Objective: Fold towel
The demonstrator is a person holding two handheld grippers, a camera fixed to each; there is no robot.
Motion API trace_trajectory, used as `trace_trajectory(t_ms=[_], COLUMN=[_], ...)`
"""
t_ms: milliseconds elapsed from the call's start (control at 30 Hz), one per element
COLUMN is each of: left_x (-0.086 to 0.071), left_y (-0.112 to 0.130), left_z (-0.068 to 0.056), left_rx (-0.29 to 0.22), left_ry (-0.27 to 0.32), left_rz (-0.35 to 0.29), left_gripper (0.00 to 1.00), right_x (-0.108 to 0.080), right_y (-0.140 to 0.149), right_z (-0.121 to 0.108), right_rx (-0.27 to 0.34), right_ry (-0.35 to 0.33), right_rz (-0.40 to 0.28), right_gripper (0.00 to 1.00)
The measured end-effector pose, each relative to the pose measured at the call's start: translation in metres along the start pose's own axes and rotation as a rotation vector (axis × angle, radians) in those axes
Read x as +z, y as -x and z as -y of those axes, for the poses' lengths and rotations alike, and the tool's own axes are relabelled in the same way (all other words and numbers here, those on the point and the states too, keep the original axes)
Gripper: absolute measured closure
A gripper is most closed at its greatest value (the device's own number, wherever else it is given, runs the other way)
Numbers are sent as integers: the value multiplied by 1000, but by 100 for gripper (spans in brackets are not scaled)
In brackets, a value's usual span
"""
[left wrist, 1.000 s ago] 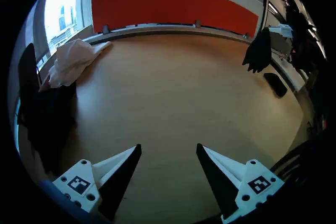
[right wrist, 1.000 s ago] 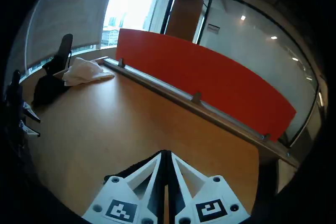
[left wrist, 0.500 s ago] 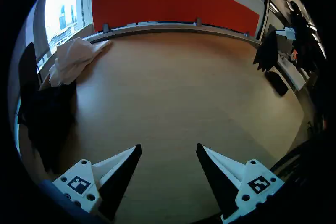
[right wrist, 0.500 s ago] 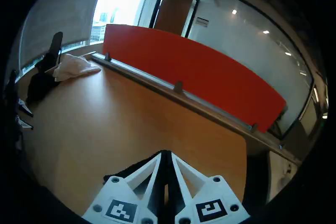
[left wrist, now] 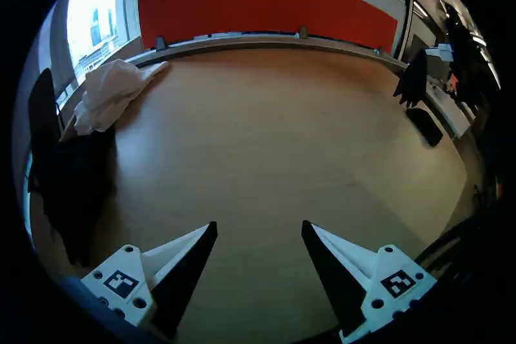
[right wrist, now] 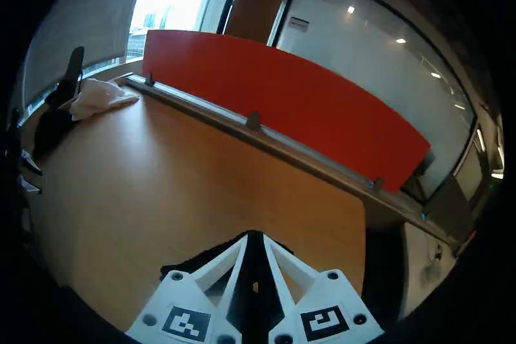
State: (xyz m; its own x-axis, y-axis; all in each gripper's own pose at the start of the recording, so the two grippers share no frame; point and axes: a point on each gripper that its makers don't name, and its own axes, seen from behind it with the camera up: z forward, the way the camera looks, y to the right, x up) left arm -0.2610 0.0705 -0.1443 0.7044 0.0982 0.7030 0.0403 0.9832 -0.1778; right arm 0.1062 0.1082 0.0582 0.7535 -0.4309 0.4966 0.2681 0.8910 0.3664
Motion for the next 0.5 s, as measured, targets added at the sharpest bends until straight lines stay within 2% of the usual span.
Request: trace_trajectory(t_ms=[500], left_x=[-1], left_y=[-1], left_z=[-3], left_rx=[1], left_ry=[-13], left_rz=[5], left_gripper=[3], right_x=[14], right_y=[14], right_z=[-26], right_rx=[31], right_ry=[18], right_rz=[32], right_gripper=[98])
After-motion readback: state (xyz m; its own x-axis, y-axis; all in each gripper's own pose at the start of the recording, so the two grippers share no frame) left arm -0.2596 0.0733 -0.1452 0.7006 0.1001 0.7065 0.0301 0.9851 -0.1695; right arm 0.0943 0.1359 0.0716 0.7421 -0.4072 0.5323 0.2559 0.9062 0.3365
